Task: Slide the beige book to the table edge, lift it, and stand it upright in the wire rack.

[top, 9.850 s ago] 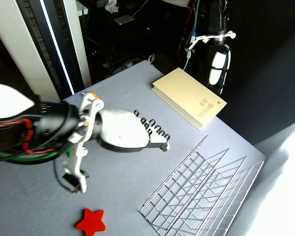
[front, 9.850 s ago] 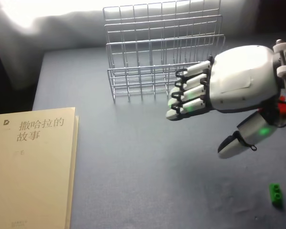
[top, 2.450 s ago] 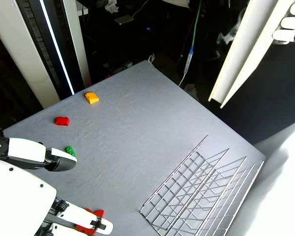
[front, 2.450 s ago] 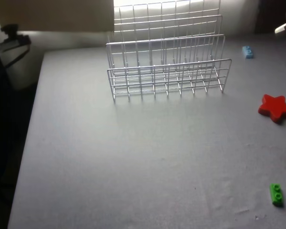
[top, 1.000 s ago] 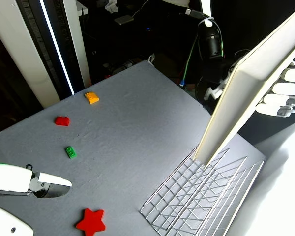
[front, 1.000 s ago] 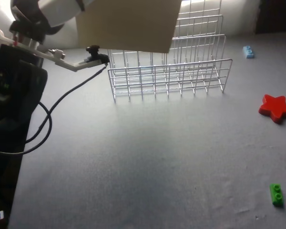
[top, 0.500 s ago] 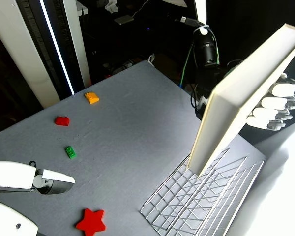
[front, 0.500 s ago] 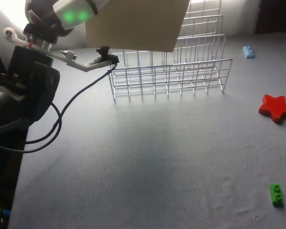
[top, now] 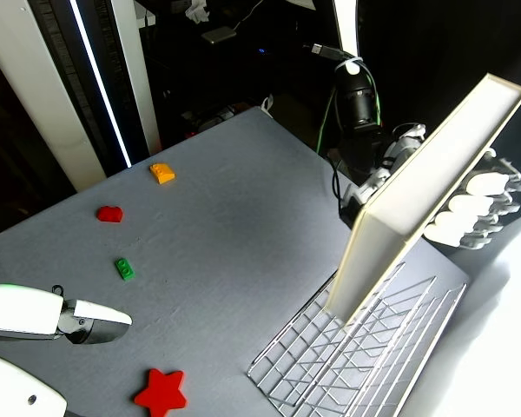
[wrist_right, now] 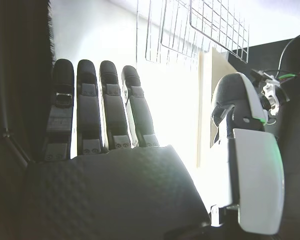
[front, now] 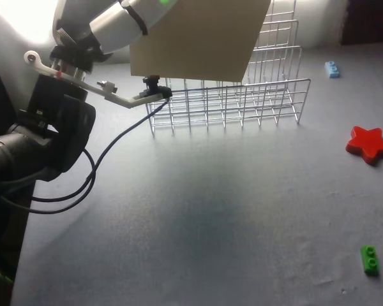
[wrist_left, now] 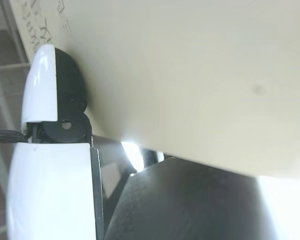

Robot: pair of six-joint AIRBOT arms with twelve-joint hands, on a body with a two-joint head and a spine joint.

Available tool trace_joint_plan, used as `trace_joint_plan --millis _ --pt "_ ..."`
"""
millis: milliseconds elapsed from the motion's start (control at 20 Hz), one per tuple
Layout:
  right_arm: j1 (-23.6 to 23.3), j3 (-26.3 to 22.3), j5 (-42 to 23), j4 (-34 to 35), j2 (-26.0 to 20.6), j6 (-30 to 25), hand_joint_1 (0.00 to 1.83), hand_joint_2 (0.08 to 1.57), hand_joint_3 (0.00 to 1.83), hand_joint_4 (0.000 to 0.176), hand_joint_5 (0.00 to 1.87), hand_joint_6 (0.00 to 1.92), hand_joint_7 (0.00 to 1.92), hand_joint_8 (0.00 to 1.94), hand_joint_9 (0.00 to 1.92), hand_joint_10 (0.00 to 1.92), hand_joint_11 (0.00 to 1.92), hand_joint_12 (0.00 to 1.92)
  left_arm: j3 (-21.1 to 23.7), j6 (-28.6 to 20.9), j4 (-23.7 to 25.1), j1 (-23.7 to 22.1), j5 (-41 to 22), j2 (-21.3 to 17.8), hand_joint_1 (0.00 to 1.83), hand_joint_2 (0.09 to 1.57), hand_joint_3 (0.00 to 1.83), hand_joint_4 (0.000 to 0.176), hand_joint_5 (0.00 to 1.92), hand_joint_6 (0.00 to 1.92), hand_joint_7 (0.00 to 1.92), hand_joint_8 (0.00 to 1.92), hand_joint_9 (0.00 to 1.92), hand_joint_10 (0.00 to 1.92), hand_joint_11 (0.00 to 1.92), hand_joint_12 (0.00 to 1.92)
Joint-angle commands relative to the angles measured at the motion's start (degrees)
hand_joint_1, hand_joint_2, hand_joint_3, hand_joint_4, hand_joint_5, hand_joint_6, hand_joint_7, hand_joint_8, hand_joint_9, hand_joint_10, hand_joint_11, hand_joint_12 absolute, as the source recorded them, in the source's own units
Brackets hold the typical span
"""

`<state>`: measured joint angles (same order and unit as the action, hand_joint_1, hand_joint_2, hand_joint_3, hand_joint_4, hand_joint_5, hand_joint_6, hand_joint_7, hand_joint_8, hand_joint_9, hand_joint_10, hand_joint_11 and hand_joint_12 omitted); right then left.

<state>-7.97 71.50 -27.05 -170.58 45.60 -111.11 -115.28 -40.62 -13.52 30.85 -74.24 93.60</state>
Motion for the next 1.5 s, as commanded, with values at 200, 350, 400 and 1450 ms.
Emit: trace_joint_plan --millis 200,350,400,1450 --pt "-1.18 0.81 6.05 -1.99 0.56 -0.35 0.27 1.08 0.00 0.000 0.24 0.00 0.24 0.00 0.24 0.00 0.00 0.66 -1.08 -0.71 -3.96 0.08 -7.22 0.52 1.49 1.14 0.00 0.000 0.86 1.05 0.76 1.28 0.81 1.29 0.87 1.44" --pt "-1.22 0.82 5.81 -1.99 0.76 -0.75 0.26 1.08 0.00 0.000 0.23 0.00 0.23 0.00 0.23 0.00 0.00 0.64 -0.50 -0.44 -5.27 0.80 -7.64 0.76 1.49 1.15 0.00 0.000 0.85 1.04 0.76 1.28 0.82 1.29 0.86 1.47" --pt "-1.23 0.81 5.69 -1.99 0.82 -0.85 0.27 1.08 0.00 0.000 0.21 0.00 0.21 0.00 0.21 0.00 0.00 0.60 -0.13 -0.41 -5.35 1.01 -7.70 0.85 1.49 1.14 0.00 0.000 0.88 1.00 0.76 1.28 0.81 1.30 0.85 1.46" --pt "-2.25 0.35 3.78 -1.99 2.23 -2.06 0.26 1.07 0.00 0.000 0.23 0.01 0.23 0.00 0.24 0.00 0.00 0.66 3.79 0.50 -9.66 3.62 -9.40 2.87 1.49 1.14 0.00 0.000 0.86 1.04 0.77 1.27 0.83 1.26 0.85 1.47"
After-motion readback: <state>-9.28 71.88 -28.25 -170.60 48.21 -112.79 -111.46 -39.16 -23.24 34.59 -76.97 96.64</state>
